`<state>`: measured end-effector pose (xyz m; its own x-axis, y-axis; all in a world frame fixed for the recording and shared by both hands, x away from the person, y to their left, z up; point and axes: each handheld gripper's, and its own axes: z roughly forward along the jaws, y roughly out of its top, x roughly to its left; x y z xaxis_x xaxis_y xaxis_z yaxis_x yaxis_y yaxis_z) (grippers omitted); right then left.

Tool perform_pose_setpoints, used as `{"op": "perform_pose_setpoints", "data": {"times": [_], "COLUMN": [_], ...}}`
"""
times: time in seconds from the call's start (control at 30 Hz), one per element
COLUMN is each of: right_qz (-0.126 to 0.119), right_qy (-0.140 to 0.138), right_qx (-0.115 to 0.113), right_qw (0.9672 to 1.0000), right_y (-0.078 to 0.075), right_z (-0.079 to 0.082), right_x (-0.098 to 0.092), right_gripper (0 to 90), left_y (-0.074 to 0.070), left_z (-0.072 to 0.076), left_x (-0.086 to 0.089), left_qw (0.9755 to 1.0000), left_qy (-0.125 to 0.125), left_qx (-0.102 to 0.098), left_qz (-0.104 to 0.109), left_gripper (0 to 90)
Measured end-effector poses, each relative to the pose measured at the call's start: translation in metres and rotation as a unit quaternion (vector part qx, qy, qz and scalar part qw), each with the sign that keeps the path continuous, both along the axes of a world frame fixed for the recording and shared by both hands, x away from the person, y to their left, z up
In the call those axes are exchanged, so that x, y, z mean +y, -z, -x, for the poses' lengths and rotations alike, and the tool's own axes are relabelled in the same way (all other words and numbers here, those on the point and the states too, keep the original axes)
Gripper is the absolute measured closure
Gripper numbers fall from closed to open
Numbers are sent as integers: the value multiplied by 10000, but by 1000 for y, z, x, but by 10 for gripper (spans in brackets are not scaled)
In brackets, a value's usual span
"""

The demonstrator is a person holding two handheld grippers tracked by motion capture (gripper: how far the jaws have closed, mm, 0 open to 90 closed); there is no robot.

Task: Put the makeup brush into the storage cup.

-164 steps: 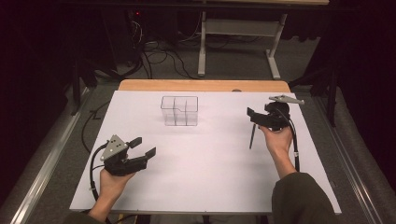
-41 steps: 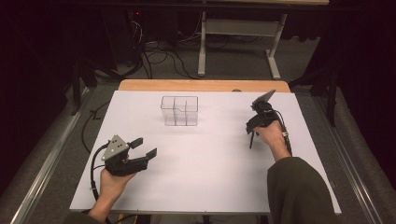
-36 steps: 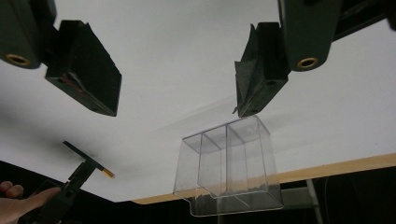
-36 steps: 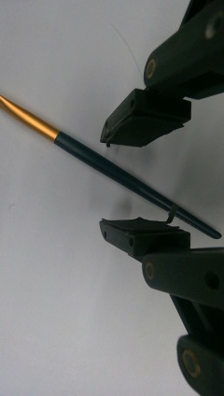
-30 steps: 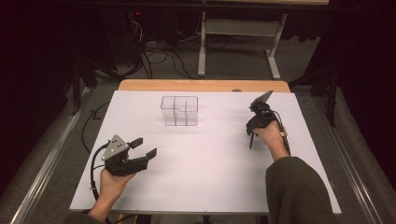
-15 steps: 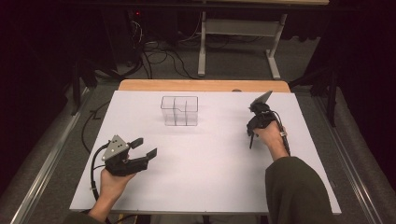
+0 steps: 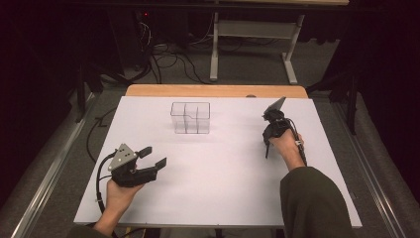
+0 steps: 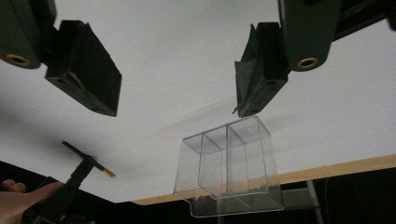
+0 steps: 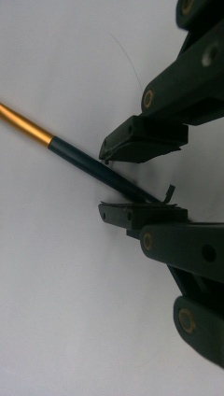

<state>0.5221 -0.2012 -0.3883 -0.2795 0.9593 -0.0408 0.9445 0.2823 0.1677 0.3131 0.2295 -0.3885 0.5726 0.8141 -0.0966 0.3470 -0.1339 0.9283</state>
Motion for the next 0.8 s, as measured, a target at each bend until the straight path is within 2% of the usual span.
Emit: {"op": "perform_pose_setpoints", "data": {"times": [0.37,0.8], "right_qz": [7,16], "right_qy": [-42,-100], "right_qx": [28,70], "right_qw": [10000,9999], "right_y": [0,0], "right_z": [0,1], "right_x": [-1,-4], "right_gripper": [733,813], "left_y": [0,0], "left_z": [0,0], "left_x": [0,0], "left_qw": [10000,10000], "left_qy": [2,-9], "left_qx": [9,0], "left_qz": [-16,1], "left_gripper": [316,316]}}
